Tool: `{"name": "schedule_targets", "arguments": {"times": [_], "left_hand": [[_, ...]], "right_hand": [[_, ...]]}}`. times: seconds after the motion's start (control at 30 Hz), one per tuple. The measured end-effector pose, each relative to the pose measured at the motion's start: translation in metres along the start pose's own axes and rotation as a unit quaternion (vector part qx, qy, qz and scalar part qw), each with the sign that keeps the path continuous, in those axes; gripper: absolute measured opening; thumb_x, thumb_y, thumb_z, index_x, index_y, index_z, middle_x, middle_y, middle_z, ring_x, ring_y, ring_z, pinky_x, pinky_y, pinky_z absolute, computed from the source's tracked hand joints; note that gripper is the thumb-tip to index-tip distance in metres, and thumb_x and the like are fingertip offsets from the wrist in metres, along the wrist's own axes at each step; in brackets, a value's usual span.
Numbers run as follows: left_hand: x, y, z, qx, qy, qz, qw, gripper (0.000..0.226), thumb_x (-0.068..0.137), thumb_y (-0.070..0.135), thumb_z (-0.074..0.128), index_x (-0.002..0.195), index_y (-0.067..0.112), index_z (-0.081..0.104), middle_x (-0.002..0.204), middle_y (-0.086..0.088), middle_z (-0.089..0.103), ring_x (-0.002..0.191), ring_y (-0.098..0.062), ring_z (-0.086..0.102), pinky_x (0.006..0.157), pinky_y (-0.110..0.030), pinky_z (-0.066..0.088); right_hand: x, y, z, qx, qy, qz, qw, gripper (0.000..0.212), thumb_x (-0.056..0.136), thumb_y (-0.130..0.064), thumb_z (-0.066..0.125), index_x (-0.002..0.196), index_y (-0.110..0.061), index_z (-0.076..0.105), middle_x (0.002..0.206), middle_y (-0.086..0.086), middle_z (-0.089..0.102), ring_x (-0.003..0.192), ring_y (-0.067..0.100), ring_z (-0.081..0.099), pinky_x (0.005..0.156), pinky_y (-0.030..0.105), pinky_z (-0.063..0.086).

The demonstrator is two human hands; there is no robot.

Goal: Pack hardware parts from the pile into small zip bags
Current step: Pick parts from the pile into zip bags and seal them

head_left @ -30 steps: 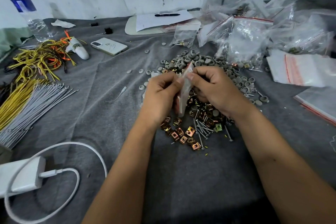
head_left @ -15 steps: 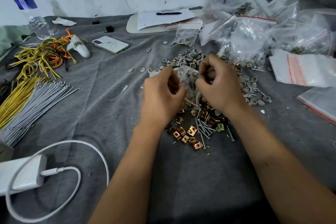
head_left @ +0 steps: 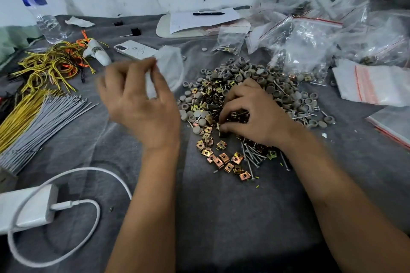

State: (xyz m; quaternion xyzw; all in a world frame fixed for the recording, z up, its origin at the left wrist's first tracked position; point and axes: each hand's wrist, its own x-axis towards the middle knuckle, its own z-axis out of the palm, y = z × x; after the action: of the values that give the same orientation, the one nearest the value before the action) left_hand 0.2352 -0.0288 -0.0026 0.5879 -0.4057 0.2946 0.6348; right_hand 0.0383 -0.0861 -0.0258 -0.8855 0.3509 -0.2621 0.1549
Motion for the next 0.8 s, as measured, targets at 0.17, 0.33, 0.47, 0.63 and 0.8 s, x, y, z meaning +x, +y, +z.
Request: {"name": "schedule_targets", "arguments": {"times": [0.17, 0.33, 0.47, 0.63, 0.8], "left_hand": [[-0.016, 0.007, 0.008, 0.029, -0.280, -0.053, 0.958, 0.014, 0.090, 0.012, 0.068, 0.097, 0.013, 0.080, 0.095, -0.005, 0.070, 0.089, -0.026, 0.064, 0.077, -0.035, 0.048], [-0.028, 0.007, 0.012, 0.006, -0.398, -0.152, 0.905, 0.010, 0.086, 0.010, 0.067, 0.086, 0.015, 0.077, 0.077, 0.004, 0.072, 0.076, -0.017, 0.068, 0.073, -0.037, 0.057], [-0.027, 0.004, 0.016, -0.025, -0.354, -0.232, 0.906, 0.013, 0.084, 0.009, 0.067, 0.076, 0.017, 0.075, 0.066, 0.005, 0.069, 0.065, -0.014, 0.066, 0.066, -0.034, 0.057], [-0.029, 0.003, 0.018, -0.064, -0.297, -0.261, 0.916, 0.020, 0.084, 0.011, 0.070, 0.070, 0.025, 0.069, 0.057, 0.009, 0.062, 0.054, -0.004, 0.057, 0.055, -0.020, 0.045], [-0.038, 0.008, 0.024, -0.087, -0.332, -0.213, 0.915, 0.015, 0.085, 0.012, 0.073, 0.073, 0.021, 0.072, 0.061, 0.011, 0.064, 0.058, -0.003, 0.060, 0.053, -0.013, 0.042]], "right_hand": [[-0.001, 0.000, -0.003, -0.034, -0.023, 0.006, 0.999, 0.024, 0.081, -0.037, 0.084, 0.103, -0.035, 0.077, 0.104, -0.009, 0.058, 0.107, 0.017, 0.042, 0.092, 0.038, 0.041], [-0.004, 0.003, -0.012, -0.041, -0.038, 0.051, 0.997, 0.029, 0.078, -0.038, 0.086, 0.101, -0.028, 0.072, 0.109, -0.005, 0.056, 0.110, 0.018, 0.040, 0.099, 0.043, 0.037], [-0.005, 0.002, -0.013, -0.050, -0.062, 0.046, 0.996, 0.025, 0.077, -0.038, 0.087, 0.100, -0.034, 0.077, 0.112, -0.005, 0.053, 0.111, 0.017, 0.038, 0.100, 0.042, 0.035], [-0.005, 0.003, -0.013, -0.012, -0.028, 0.039, 0.999, 0.015, 0.083, -0.030, 0.083, 0.094, -0.033, 0.073, 0.102, -0.012, 0.061, 0.104, 0.011, 0.047, 0.092, 0.033, 0.039], [-0.005, 0.006, -0.012, 0.127, 0.076, 0.073, 0.986, 0.013, 0.093, -0.014, 0.074, 0.104, -0.020, 0.075, 0.092, -0.014, 0.071, 0.086, -0.004, 0.067, 0.075, 0.007, 0.047]]}}
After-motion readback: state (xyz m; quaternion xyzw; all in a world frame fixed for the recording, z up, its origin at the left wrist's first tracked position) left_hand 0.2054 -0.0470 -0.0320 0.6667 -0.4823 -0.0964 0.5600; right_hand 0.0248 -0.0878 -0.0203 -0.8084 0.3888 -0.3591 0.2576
